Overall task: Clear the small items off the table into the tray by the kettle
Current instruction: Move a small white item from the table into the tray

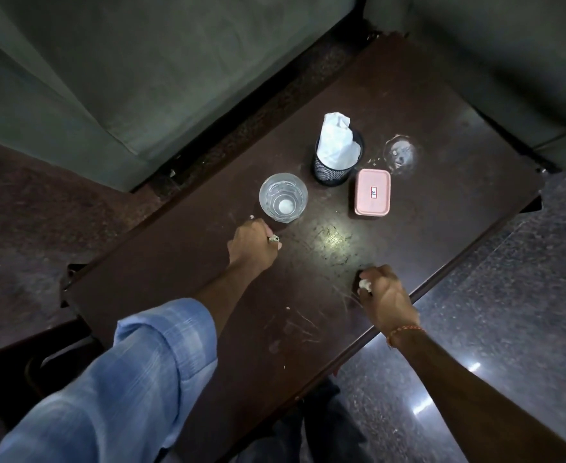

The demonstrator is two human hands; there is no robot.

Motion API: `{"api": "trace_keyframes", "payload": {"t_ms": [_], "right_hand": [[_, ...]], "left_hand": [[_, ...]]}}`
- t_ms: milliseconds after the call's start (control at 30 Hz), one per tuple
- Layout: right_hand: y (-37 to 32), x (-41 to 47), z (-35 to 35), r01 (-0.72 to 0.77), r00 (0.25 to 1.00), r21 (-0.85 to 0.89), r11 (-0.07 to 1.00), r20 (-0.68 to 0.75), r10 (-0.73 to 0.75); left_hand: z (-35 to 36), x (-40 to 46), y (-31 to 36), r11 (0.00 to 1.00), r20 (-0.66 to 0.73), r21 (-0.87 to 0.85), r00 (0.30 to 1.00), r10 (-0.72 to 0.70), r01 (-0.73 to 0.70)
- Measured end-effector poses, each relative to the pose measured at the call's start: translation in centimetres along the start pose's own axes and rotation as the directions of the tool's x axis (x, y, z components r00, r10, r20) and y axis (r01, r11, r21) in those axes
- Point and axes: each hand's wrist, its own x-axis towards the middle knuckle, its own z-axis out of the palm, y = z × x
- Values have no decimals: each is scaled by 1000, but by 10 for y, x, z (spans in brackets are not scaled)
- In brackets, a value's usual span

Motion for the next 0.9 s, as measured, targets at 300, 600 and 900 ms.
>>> {"api": "trace_keyframes", "payload": {"t_ms": [300, 600, 900], "right_hand": [[-6, -7, -24, 41, 999, 74, 996, -23, -39], [-42, -56, -98, 234, 972, 97, 967, -64, -228], [-137, -113, -167, 551, 818, 60, 832, -234, -525]], "left_hand": [[-3, -34, 2, 978, 37, 92, 982, 186, -189], [-95, -117, 29, 963, -84, 45, 960, 268, -265], [-229, -236, 16, 961, -220, -88, 946, 239, -264]]}}
